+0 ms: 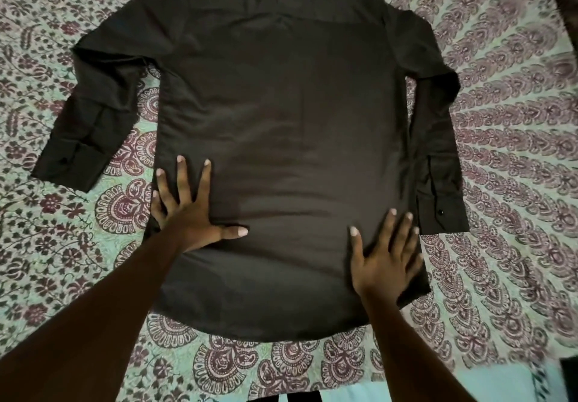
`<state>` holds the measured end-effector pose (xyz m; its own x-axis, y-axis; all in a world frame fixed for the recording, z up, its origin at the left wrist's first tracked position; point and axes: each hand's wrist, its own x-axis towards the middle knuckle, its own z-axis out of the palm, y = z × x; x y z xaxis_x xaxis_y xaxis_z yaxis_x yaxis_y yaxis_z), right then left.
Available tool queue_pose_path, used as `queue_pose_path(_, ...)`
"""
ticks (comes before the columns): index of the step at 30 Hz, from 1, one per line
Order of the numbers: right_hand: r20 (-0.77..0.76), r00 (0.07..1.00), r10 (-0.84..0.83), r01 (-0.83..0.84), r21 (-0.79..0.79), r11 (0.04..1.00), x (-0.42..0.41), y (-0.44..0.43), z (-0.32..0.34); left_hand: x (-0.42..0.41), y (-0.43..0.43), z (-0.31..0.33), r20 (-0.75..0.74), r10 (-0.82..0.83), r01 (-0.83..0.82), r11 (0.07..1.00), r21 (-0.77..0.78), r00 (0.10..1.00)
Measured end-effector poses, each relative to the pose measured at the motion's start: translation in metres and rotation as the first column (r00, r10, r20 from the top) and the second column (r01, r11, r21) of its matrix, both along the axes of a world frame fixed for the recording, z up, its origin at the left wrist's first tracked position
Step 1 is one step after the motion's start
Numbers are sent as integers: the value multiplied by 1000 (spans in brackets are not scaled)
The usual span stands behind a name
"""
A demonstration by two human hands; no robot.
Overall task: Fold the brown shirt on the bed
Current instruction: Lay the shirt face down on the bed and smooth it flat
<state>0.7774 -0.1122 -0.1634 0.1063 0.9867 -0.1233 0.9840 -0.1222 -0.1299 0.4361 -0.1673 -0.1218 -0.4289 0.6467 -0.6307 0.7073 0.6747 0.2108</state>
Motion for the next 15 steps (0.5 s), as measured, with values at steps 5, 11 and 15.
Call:
queue_pose_path(5, -73, 988, -139, 134, -59, 989, -1, 6, 17, 2, -1, 1, -19, 4, -4, 1000, 17, 1000)
queue_pose_path(11, -172, 881, 440, -444, 18, 896, -102, 113, 18, 4, -2, -7, -63, -1, 4, 999, 50, 998)
queue_pose_path(15, -112, 918, 380, -392, -121, 912, -84, 128, 3, 5, -2, -9, -73, -4, 8, 998, 55, 997)
